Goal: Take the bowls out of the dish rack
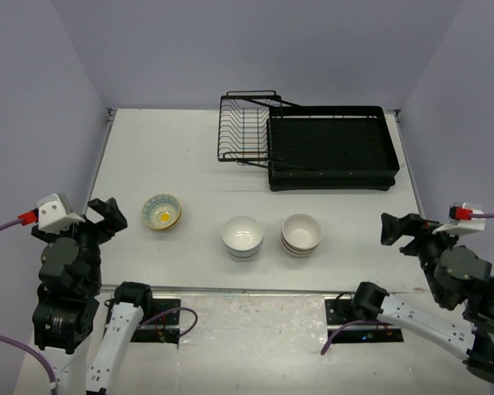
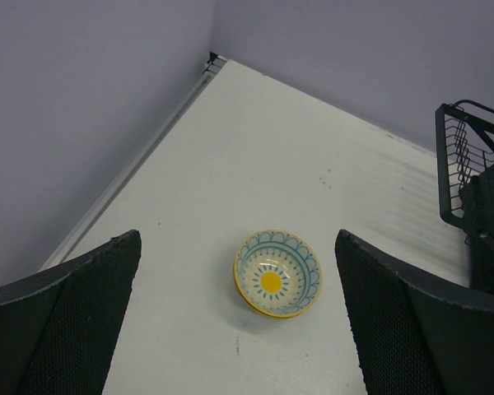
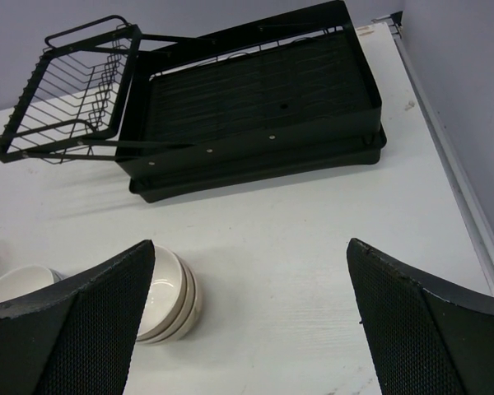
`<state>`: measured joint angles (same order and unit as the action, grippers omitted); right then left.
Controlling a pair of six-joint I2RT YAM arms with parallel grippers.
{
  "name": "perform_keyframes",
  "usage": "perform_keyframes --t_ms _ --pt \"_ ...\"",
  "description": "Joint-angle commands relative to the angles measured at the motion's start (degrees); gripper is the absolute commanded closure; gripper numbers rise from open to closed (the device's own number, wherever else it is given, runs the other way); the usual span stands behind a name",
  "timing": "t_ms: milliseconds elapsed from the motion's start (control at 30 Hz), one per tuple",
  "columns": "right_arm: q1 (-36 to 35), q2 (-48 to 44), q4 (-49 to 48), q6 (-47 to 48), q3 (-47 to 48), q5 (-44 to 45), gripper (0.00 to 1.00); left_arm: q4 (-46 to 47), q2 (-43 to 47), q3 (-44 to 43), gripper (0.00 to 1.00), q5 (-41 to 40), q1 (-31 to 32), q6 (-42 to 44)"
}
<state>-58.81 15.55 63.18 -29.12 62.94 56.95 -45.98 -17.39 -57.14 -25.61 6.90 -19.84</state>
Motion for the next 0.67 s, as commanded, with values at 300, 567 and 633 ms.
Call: perform_keyframes --t_ms 300,567,633 --pt "0.01 0.88 -1.57 -1.2 -2.91 5.19 0.01 1.24 2.53 1.95 0.0 -0.5 0.4 1.11" --pt "0.01 0.8 -1.57 -0.58 -2.91 4.58 0.01 1.24 2.18 1.86 0.0 -0.5 0.4 1.11" --pt "0.01 0.62 -1.48 -0.76 -2.91 4.66 0.01 1.33 2.09 1.86 0.0 -0.5 0.49 1.11"
